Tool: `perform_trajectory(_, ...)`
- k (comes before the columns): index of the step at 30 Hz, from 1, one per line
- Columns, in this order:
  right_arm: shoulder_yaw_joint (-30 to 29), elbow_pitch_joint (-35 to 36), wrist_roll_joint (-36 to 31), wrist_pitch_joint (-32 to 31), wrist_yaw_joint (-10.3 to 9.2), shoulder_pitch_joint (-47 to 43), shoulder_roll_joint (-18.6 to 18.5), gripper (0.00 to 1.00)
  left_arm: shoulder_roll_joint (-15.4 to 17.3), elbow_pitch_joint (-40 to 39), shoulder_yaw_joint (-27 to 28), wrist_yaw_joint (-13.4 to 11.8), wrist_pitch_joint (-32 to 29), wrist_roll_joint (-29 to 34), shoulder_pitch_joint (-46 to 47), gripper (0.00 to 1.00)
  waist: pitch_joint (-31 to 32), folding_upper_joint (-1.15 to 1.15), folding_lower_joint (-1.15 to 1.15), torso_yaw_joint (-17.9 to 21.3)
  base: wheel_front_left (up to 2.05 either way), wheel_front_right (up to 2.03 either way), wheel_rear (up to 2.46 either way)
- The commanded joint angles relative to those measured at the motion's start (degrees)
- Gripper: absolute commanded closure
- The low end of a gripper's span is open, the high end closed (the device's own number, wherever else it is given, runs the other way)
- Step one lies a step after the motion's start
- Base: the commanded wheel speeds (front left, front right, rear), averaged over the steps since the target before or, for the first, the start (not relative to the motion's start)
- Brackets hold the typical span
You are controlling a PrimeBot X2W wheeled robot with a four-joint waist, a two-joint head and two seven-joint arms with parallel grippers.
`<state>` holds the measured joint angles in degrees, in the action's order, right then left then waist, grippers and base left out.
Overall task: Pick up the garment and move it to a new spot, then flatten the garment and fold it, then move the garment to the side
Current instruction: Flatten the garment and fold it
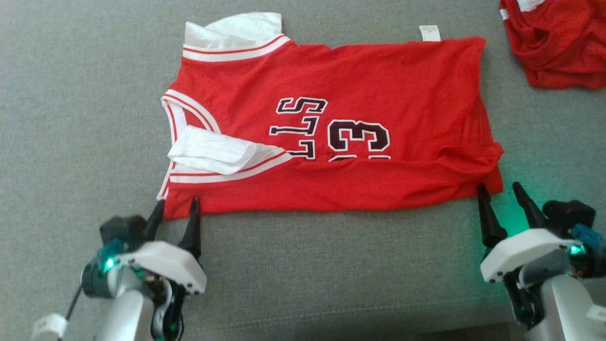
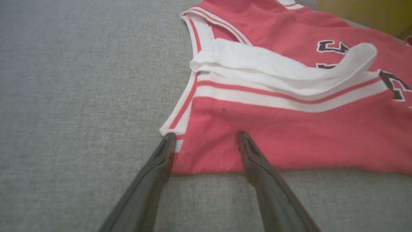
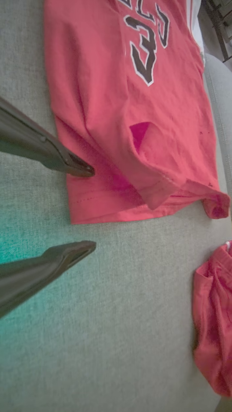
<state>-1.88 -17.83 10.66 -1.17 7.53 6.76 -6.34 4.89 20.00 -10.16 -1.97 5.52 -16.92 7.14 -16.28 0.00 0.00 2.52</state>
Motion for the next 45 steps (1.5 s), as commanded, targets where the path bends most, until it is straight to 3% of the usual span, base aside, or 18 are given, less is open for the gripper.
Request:
perform_trajectory(1,1.3,1.0,0.2,-0.4,-0.04,1.9,-1.1,0.0,0.3,-0.2,2.0,0.1,-1.3,-0.6,1.8,0.0,-0.4,0.0,0.0,-0.1,0.0,0.0,0.0)
perform_trajectory(2,1.4,0.5,0.6,-0.8,-0.04,2.4,-0.9,0.0,0.3,0.1,2.1,0.3,-1.9,-1.1,2.2,0.0,-0.7,0.0,0.0,-0.1,0.0,0.0,0.0)
perform_trajectory(3,1.5,0.1,0.8,-1.0,-0.04,2.9,-0.9,0.0,0.2,0.6,2.1,0.3,-2.6,-1.4,2.4,0.31,-0.8,0.0,0.0,-0.2,0.0,0.0,0.0)
perform_trajectory(4,1.6,-0.4,1.1,-1.5,-0.04,3.3,-0.8,0.07,0.3,0.9,2.0,0.4,-3.3,-1.6,2.6,0.67,-0.9,0.0,0.0,-0.2,0.0,0.0,0.0)
perform_trajectory(5,1.8,-0.9,1.4,-2.1,-0.04,3.6,-0.8,0.53,0.2,1.0,2.0,0.5,-3.6,-1.9,2.8,1.0,-1.0,0.0,0.0,-0.3,0.0,0.0,0.0)
perform_trajectory(6,1.8,-1.2,1.7,-2.4,-0.04,3.8,-0.7,0.8,0.2,1.2,2.0,0.7,-4.0,-2.2,2.9,1.0,-1.1,0.0,0.0,-0.4,0.0,0.0,0.0)
perform_trajectory(7,1.8,-1.4,2.0,-2.6,-0.04,4.0,-0.8,1.0,0.3,1.4,2.0,0.7,-4.4,-2.4,2.9,1.0,-1.2,0.0,0.0,-0.5,0.0,0.0,0.0)
perform_trajectory(21,-0.2,4.8,5.8,-3.1,-0.04,-0.9,-0.7,1.0,0.9,-4.7,2.4,0.2,-1.4,-3.3,-1.4,1.0,0.7,0.0,0.0,-0.5,0.0,0.0,0.0)
perform_trajectory(38,-4.2,9.4,5.7,-7.3,-0.04,-11.3,-1.2,1.0,2.0,-20.1,1.9,-4.0,-7.2,-3.8,-15.5,1.0,6.4,0.0,0.0,-1.2,0.0,0.0,0.0)
perform_trajectory(39,-4.4,9.6,5.8,-7.2,-0.04,-11.3,-1.0,0.75,2.1,-20.2,1.9,-4.0,-7.6,-3.9,-15.8,1.0,6.5,0.0,0.0,-1.2,0.0,0.0,0.0)
perform_trajectory(40,-4.4,9.8,5.9,-7.2,-0.04,-11.3,-0.9,0.0,2.2,-20.3,1.7,-3.9,-7.8,-4.0,-16.0,1.0,6.7,0.0,0.0,-1.2,0.0,0.0,0.0)
perform_trajectory(41,-4.3,10.1,6.0,-7.1,-0.04,-11.2,-0.8,0.0,2.2,-20.3,1.5,-3.9,-8.3,-4.1,-16.1,0.66,6.8,0.0,0.0,-1.1,0.0,0.0,0.0)
perform_trajectory(42,-4.2,10.5,6.0,-6.7,-0.04,-11.1,-0.7,0.0,2.2,-20.2,1.3,-3.9,-8.6,-4.1,-16.1,0.0,6.9,0.0,0.0,-1.1,0.0,0.0,0.0)
perform_trajectory(45,-3.5,12.6,6.4,-4.8,-0.04,-10.2,-0.4,0.0,1.9,-20.8,1.2,-4.2,-7.5,-3.9,-15.7,0.0,7.2,0.0,0.0,-0.7,0.0,0.0,0.0)
